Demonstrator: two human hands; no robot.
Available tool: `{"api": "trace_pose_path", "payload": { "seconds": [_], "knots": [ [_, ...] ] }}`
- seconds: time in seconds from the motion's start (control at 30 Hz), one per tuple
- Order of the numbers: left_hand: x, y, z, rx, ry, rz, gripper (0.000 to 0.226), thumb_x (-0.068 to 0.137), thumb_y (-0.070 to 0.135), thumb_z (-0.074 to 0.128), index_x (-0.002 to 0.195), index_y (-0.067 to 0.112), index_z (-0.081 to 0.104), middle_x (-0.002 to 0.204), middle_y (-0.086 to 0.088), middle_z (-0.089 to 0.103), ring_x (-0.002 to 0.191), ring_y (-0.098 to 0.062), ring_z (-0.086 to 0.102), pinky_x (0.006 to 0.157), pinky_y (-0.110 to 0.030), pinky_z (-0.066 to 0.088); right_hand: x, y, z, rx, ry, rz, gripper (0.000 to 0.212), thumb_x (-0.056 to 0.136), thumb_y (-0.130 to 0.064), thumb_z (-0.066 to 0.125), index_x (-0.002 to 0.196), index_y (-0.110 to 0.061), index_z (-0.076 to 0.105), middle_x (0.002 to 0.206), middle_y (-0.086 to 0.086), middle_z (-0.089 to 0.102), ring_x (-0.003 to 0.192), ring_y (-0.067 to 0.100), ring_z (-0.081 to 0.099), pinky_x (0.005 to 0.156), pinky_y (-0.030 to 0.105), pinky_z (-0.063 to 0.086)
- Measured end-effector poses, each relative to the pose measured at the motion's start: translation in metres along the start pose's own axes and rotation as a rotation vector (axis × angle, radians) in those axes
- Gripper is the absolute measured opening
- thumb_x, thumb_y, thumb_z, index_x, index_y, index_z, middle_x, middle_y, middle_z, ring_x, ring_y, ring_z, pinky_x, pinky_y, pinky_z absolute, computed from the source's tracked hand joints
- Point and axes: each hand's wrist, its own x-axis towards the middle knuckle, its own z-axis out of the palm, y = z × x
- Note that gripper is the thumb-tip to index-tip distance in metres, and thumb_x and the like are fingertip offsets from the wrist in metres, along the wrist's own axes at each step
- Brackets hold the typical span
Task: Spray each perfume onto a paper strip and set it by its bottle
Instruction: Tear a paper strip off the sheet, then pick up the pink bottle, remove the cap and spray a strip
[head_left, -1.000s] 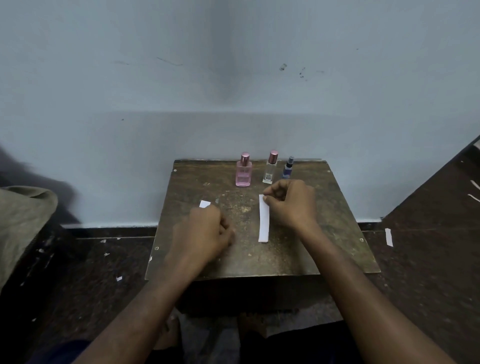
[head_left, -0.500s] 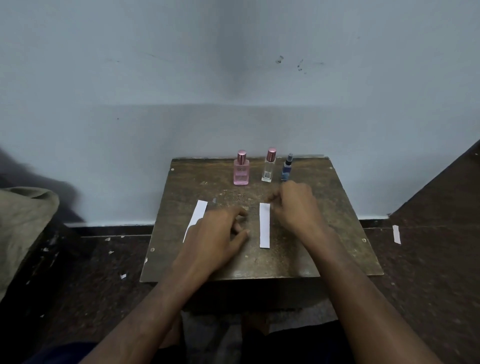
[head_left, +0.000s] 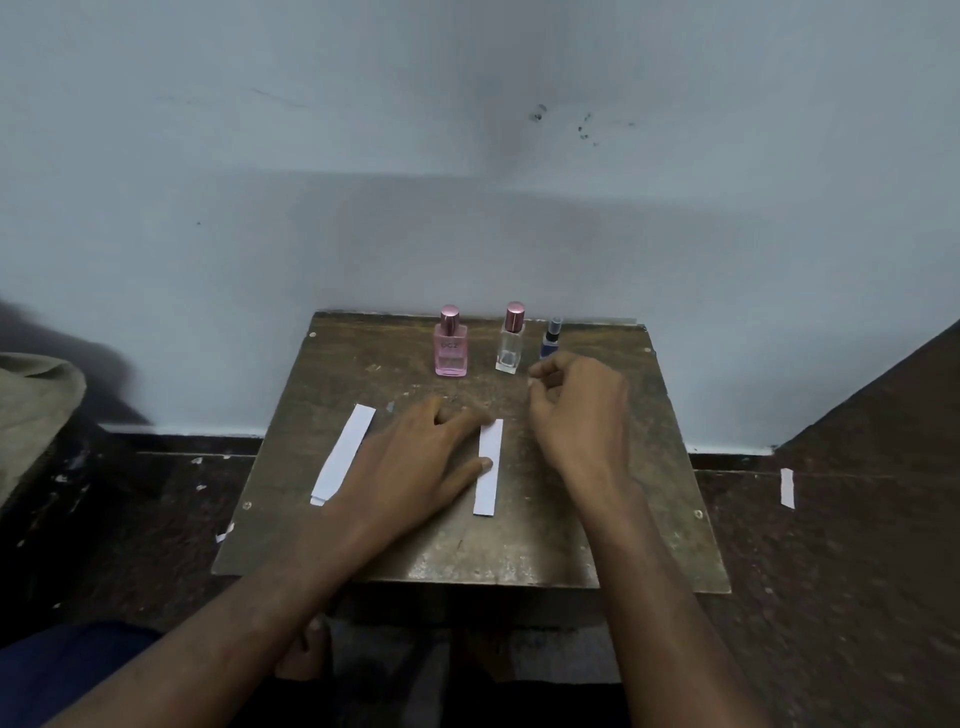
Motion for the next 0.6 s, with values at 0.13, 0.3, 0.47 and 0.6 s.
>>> {"api": "trace_pose_path", "payload": {
  "seconds": [0.13,0.3,0.47,0.6],
  "knots": [
    [0.004,-0.015,-0.004,-0.002,-0.012,-0.013,0.053,0.097,0.068,0.051,0.147,0.052,0.044,0.109,0.012,0.05,0.106,-0.013,0.058,0.069,-0.032,0.046,-0.001,-0.003,0.008,0.051,0.045,-0.079,0.015,0.093,-0.019,0.076,0.107,-0.021,0.08,0.096,-0.006,0.077,0.084,0.01,0.071,0.082,0.035,0.063],
    [-0.002,-0.022,-0.012,0.001,0.004,0.001,0.058,0.097,0.066,0.052,0.15,0.049,0.037,0.115,0.01,0.057,0.113,-0.015,0.059,0.07,-0.033,0.046,-0.002,-0.023,0.019,0.102,0.025,-0.223,0.027,0.092,-0.026,0.078,0.118,-0.02,0.076,0.075,-0.009,0.071,0.07,0.005,0.065,0.07,0.018,0.052],
    [0.0,-0.057,-0.041,-0.084,0.073,-0.082,0.065,0.097,0.067,0.054,0.15,0.032,0.042,0.09,0.017,0.067,0.094,-0.008,0.065,0.069,-0.035,0.055,0.003,-0.046,0.042,0.108,-0.1,-0.233,0.048,0.097,-0.026,0.074,0.142,-0.019,0.062,0.052,-0.006,0.06,0.053,0.0,0.061,0.054,0.008,0.039],
    [-0.001,-0.078,-0.062,-0.116,0.142,-0.164,0.051,0.1,0.056,0.059,0.144,0.032,0.048,0.087,0.019,0.066,0.097,-0.01,0.064,0.069,-0.032,0.044,0.007,-0.053,0.06,0.066,-0.129,-0.236,0.051,0.103,-0.027,0.068,0.151,-0.018,0.054,0.064,-0.015,0.055,0.051,-0.003,0.051,0.051,0.007,0.033]
  ]
}}
